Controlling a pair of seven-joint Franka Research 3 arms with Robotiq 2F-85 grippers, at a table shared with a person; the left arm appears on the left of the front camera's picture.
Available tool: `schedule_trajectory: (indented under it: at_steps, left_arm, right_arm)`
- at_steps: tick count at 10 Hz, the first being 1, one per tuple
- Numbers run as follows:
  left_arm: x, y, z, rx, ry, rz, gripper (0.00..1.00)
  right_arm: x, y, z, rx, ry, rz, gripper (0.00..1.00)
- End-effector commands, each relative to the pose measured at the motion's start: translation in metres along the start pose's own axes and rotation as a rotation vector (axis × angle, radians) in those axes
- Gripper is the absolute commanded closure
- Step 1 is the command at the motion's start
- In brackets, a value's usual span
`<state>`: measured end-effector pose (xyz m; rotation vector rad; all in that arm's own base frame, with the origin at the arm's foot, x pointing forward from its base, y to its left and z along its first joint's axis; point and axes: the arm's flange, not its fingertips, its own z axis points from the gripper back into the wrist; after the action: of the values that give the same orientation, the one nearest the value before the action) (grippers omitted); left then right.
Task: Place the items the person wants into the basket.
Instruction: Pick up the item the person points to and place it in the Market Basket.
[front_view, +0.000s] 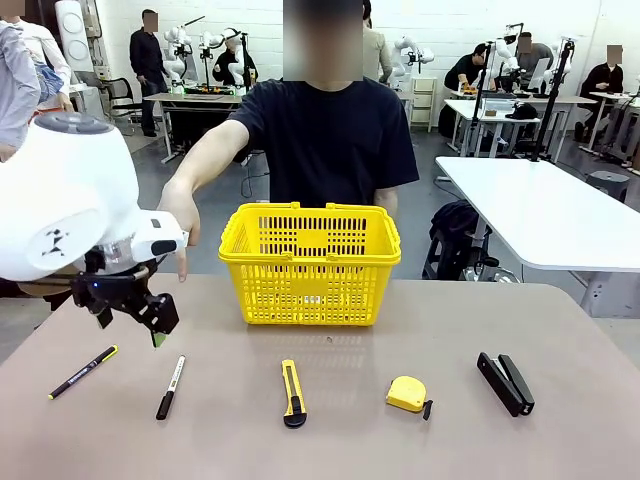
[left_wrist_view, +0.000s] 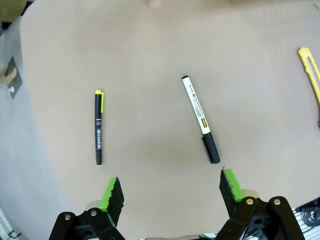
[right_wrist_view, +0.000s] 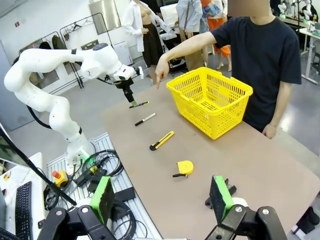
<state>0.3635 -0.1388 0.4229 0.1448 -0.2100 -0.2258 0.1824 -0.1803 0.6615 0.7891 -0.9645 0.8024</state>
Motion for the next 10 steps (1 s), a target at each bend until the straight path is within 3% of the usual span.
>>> schedule_trajectory:
  at_steps: [1,3,7,10]
  left_arm:
    - [-0.001,-0.001,-0.021,-0.056,-0.05,0.104,0.0]
    - [-0.004,-0.003,-0.039,-0.099,-0.045,0.195,0.0]
    - [0.006,0.002,-0.078,-0.137,0.05,0.247,0.0]
    - [0.012,0.004,-0.104,-0.231,0.116,0.239,0.0]
  right_arm:
    - [0.002,-0.001,0.0,0.013,-0.016,0.016,0.0]
    - [0.002,-0.001,0.0,0.013,-0.016,0.016,0.0]
    - [0.002,-0.001,0.0,0.013,-0.016,0.016,0.0]
    - [0.002,-0.001,0.0,0.013,-0.016,0.016,0.0]
